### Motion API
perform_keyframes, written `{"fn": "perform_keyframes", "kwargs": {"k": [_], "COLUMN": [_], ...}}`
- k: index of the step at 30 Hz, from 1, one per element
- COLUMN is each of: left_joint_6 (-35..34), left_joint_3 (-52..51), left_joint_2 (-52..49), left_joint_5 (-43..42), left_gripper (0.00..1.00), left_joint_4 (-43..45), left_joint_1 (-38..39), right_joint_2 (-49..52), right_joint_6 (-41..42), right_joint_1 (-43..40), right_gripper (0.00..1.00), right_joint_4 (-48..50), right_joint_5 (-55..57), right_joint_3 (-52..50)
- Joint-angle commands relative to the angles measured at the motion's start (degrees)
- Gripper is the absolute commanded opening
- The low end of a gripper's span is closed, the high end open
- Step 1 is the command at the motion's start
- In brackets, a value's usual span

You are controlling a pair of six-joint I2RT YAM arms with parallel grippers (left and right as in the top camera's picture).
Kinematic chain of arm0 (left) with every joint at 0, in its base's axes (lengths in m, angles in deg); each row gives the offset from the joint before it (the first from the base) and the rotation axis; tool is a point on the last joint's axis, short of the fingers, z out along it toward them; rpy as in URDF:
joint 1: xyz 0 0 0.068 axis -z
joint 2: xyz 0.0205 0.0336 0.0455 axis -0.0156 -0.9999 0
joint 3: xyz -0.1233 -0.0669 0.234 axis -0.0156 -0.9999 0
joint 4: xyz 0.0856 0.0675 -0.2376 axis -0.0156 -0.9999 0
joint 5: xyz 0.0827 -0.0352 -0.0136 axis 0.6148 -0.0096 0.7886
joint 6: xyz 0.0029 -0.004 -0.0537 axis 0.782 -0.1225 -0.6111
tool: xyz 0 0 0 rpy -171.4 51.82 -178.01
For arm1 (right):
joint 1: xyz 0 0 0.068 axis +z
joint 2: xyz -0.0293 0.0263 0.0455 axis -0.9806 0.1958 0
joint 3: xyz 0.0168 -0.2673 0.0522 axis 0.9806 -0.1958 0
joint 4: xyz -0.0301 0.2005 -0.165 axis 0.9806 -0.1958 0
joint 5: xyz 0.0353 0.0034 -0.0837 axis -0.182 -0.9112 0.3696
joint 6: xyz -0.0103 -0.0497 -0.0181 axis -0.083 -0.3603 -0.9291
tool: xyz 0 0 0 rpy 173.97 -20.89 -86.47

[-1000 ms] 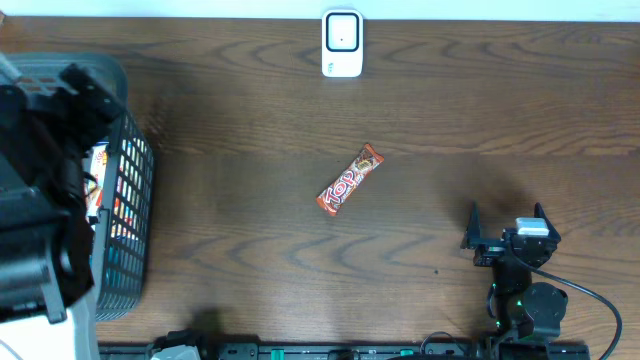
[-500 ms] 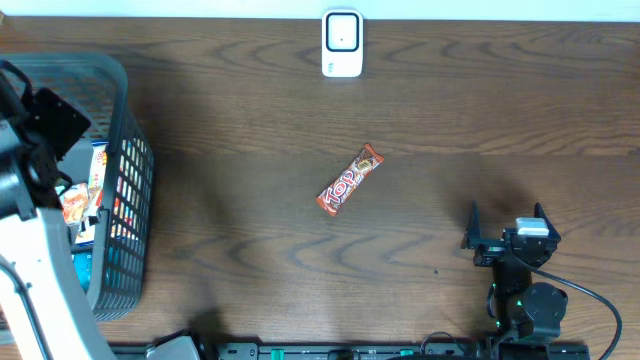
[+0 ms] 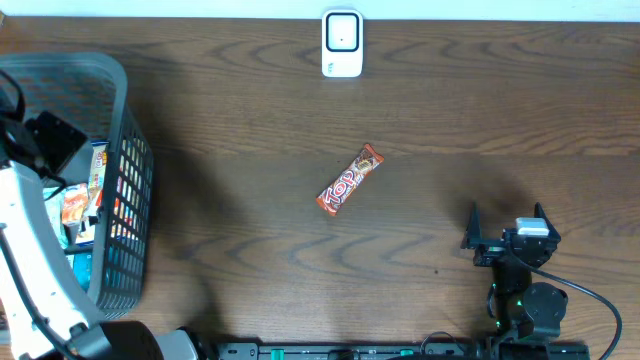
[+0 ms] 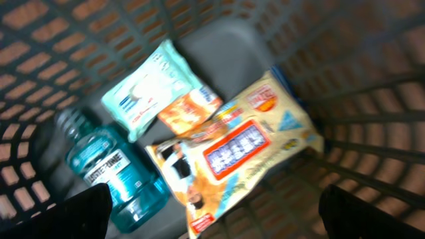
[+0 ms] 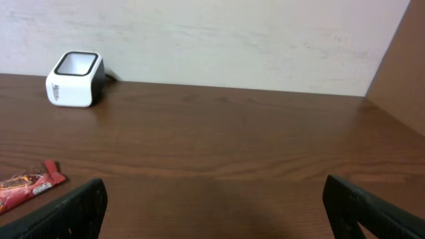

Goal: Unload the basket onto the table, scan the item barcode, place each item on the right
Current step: 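Move the left gripper back into the basket toward the cream snack bag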

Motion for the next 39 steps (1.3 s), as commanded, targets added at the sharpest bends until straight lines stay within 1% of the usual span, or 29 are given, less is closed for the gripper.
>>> {"fn": "perform_keyframes", "kwargs": {"k": [1, 4, 7, 9, 14, 22, 29, 30, 31, 32, 33, 34, 35, 39], "left_joint_6": [-1.9, -1.4, 1.2, 1.5, -2.2, -1.9, -1.9, -1.9, -1.9, -1.9, -1.9, -1.9, -1.8, -1.5], "left_joint_3": [0.6, -0.3, -2.7, -3.9, -7.5, -16.2, -22.7, -23.4, -24.1, -24.7, -25.0, -25.2, -25.2, -24.8], "left_joint_2": [-2.7, -4.9, -7.2, -8.7, -12.0, -14.8, -16.9, -17.1, -17.3, -17.4, -17.5, -17.5, -17.4, -16.5], "left_joint_5": [-0.5, -1.1, -4.9, -6.2, -6.7, -6.7, -6.7, -6.7, -6.7, -6.7, -6.6, -6.3, -6.1, -6.1], "left_gripper": [1.0, 1.0, 1.0, 1.0, 1.0, 1.0, 1.0, 0.98, 0.91, 0.72, 0.36, 0.14, 0.08, 0.07], "left_joint_4": [-1.0, -1.9, -1.7, -1.7, -1.2, 9.1, 16.1, 16.9, 17.6, 18.2, 18.5, 18.5, 18.5, 18.4], "left_joint_1": [-2.1, -2.6, -2.6, -2.6, -2.6, -2.6, -2.6, -2.6, -2.6, -2.6, -2.6, -2.6, -2.6, -2.6], "right_joint_2": [-0.2, -0.2, -0.2, -0.2, -0.2, -0.2, -0.2, -0.2, -0.2, -0.2, -0.2, -0.2, -0.2, -0.2], "right_joint_6": [-0.7, -0.7, -0.7, -0.7, -0.7, -0.7, -0.7, -0.7, -0.7, -0.7, -0.7, -0.7, -0.7, -0.7], "right_joint_1": [0.5, 0.5, 0.5, 0.5, 0.5, 0.5, 0.5, 0.5, 0.5, 0.5, 0.5, 0.5, 0.5, 0.5], "right_gripper": [0.99, 0.99, 0.99, 0.99, 0.99, 0.99, 0.99, 0.99, 0.99, 0.99, 0.99, 0.99, 0.99, 0.99], "right_joint_4": [-0.2, -0.2, -0.2, -0.2, -0.2, -0.2, -0.2, -0.2, -0.2, -0.2, -0.2, -0.2, -0.2, -0.2], "right_joint_5": [0.1, 0.1, 0.1, 0.1, 0.1, 0.1, 0.1, 0.1, 0.1, 0.1, 0.1, 0.1, 0.1, 0.1], "right_joint_3": [0.0, 0.0, 0.0, 0.0, 0.0, 0.0, 0.0, 0.0, 0.0, 0.0, 0.0, 0.0, 0.0, 0.0]}}
